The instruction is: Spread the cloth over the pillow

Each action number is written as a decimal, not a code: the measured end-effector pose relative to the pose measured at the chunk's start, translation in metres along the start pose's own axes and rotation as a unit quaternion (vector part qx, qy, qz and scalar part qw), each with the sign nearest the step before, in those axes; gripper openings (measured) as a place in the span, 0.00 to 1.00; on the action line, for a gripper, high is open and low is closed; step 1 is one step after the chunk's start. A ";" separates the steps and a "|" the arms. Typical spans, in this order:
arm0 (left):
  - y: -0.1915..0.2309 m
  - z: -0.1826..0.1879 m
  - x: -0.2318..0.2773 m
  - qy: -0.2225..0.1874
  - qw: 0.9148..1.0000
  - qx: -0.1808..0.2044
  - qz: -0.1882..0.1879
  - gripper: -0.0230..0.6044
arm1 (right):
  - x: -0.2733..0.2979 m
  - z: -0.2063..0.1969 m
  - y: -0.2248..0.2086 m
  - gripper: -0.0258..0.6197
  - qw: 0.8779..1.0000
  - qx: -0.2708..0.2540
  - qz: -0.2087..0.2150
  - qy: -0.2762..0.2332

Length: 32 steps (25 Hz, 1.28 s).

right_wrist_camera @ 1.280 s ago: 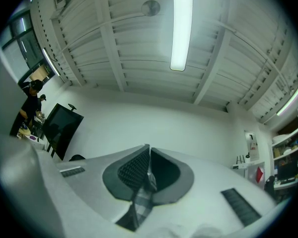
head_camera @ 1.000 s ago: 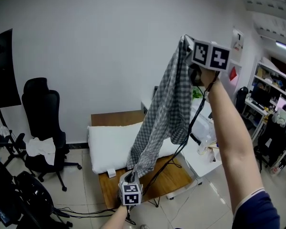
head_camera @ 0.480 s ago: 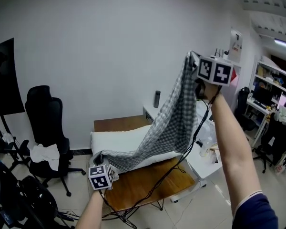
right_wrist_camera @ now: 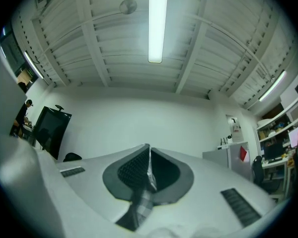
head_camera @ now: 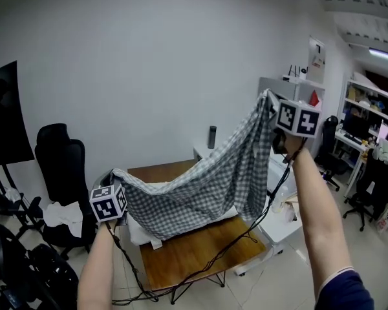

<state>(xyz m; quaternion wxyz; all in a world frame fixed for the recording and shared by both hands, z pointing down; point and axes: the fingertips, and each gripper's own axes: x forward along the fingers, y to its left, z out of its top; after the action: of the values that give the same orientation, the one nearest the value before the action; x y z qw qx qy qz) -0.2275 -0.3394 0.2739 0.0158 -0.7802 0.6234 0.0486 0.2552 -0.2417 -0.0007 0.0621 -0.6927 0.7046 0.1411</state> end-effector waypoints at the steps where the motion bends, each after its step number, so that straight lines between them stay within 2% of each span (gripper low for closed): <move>1: 0.008 0.010 0.002 -0.002 1.000 0.004 0.006 0.05 | -0.004 -0.007 -0.005 0.07 1.000 0.000 0.000 0.003; 6: 0.054 0.050 0.009 -0.004 0.999 0.022 0.041 0.05 | -0.019 -0.046 -0.033 0.07 1.000 0.014 -0.003 0.025; 11: 0.080 0.073 0.014 0.002 0.997 0.044 0.060 0.05 | -0.027 -0.094 -0.055 0.07 0.998 0.013 0.002 0.055; 15: 0.078 0.092 0.020 0.002 0.996 0.065 0.056 0.05 | -0.026 -0.123 -0.065 0.07 0.997 0.006 0.000 0.081; 19: 0.080 0.106 0.026 -0.003 0.998 0.043 0.038 0.05 | -0.019 -0.154 -0.070 0.07 0.994 -0.001 -0.010 0.110; 22: 0.079 0.114 0.029 -0.002 0.998 0.044 0.036 0.05 | -0.013 -0.171 -0.076 0.07 0.993 0.012 -0.013 0.120; 29: 0.079 0.124 0.036 -0.003 0.998 0.043 0.040 0.05 | 0.002 -0.192 -0.079 0.07 0.991 0.025 -0.011 0.130; 32: 0.077 0.129 0.038 -0.005 0.997 0.054 0.049 0.05 | 0.011 -0.195 -0.084 0.07 0.991 0.025 -0.004 0.129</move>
<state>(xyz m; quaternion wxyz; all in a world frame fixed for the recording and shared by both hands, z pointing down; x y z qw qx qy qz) -0.3014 -0.3819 0.1443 0.0588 -0.7465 0.6625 0.0191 0.3590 -0.3079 0.1730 -0.0115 -0.7063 0.7071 0.0322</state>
